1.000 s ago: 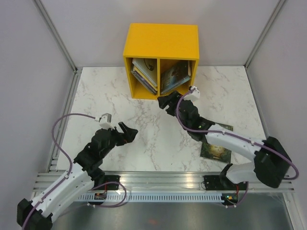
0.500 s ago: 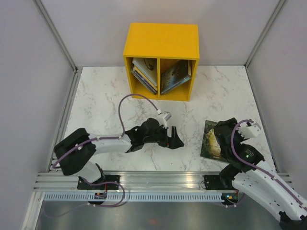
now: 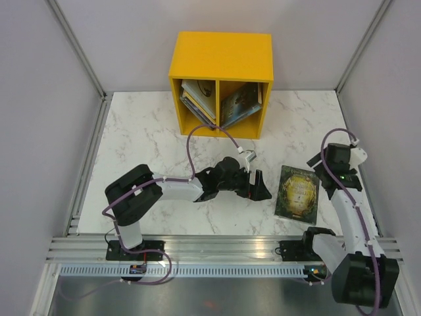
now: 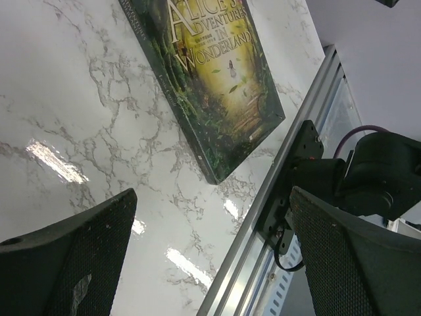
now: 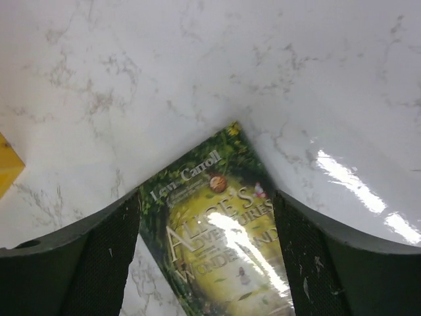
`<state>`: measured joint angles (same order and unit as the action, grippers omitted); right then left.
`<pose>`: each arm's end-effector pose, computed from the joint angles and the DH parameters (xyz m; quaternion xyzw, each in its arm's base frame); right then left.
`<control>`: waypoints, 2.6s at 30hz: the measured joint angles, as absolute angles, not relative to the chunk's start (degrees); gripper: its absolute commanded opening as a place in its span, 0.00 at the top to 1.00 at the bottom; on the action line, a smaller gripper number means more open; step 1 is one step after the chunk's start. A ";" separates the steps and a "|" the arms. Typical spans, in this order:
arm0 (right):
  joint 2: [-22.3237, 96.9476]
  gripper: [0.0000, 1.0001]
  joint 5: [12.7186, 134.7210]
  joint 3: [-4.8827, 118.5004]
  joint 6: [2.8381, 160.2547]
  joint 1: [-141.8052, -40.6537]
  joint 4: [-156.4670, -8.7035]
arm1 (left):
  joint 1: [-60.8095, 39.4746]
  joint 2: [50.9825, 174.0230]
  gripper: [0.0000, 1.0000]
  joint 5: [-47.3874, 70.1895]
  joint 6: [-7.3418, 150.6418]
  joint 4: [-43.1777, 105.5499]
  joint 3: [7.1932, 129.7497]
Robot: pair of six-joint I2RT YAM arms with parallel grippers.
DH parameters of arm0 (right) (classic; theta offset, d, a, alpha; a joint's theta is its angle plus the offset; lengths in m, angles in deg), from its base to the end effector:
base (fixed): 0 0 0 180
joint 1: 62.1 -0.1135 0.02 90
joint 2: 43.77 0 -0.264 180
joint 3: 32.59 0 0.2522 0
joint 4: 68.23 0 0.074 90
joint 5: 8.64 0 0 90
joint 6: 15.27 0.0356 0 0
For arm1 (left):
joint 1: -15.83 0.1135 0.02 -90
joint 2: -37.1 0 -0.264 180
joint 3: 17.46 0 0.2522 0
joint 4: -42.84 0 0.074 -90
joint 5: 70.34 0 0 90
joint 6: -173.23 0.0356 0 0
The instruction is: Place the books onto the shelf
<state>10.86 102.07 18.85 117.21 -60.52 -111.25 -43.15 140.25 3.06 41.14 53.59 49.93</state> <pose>0.1928 -0.0179 0.2373 0.4045 0.8210 -0.0281 0.4020 0.1885 -0.3332 0.1775 0.1993 0.8142 -0.4878 0.2439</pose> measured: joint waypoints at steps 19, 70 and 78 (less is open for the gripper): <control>17.90 0.10 81.26 6.93 114.33 -39.58 -101.72 | -43.15 156.80 0.00 3.56 41.41 47.30 68.42; 1.49 0.32 69.81 -11.43 137.43 -70.68 -82.90 | -43.11 138.26 0.87 10.43 31.90 45.27 47.59; -1.05 0.32 69.53 -13.13 139.88 -71.91 -82.39 | -42.47 137.34 0.69 9.73 27.26 55.52 42.13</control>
